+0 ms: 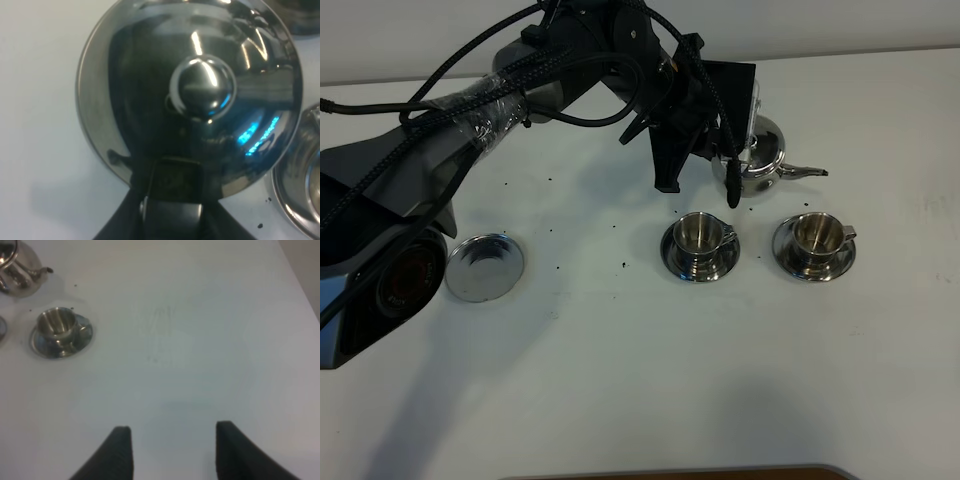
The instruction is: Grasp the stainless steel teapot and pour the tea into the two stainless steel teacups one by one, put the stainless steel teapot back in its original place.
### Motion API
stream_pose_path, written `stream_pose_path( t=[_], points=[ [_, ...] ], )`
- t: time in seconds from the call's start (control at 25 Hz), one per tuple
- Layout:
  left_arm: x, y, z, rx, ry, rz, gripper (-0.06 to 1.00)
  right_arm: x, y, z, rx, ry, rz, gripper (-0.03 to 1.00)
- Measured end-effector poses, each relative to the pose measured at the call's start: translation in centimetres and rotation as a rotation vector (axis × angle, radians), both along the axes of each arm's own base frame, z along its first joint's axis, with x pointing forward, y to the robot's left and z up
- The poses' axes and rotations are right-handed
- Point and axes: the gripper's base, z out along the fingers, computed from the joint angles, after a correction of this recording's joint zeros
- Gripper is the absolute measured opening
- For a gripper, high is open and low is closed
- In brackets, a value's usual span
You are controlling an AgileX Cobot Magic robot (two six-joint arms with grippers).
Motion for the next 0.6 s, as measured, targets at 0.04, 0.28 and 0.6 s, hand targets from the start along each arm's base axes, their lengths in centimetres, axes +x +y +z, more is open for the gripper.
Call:
stream_pose_path(
  t=[0.04, 0.28, 0.6],
  points=[
    [0.00, 0.00, 0.00, 0.000, 0.000, -0.001, 0.28, 0.00, 0.00, 0.00, 0.000, 0.000, 0.000, 0.38],
    [-0.11, 0.21, -0.13, 0.032, 0.007, -0.017, 0.28, 0.00, 0.00, 0.00, 0.000, 0.000, 0.000, 0.38],
    [0.20, 0.90, -0.29, 0.143, -0.059, -0.082, 0.28, 0.00, 0.00, 0.00, 0.000, 0.000, 0.000, 0.38]
  ],
)
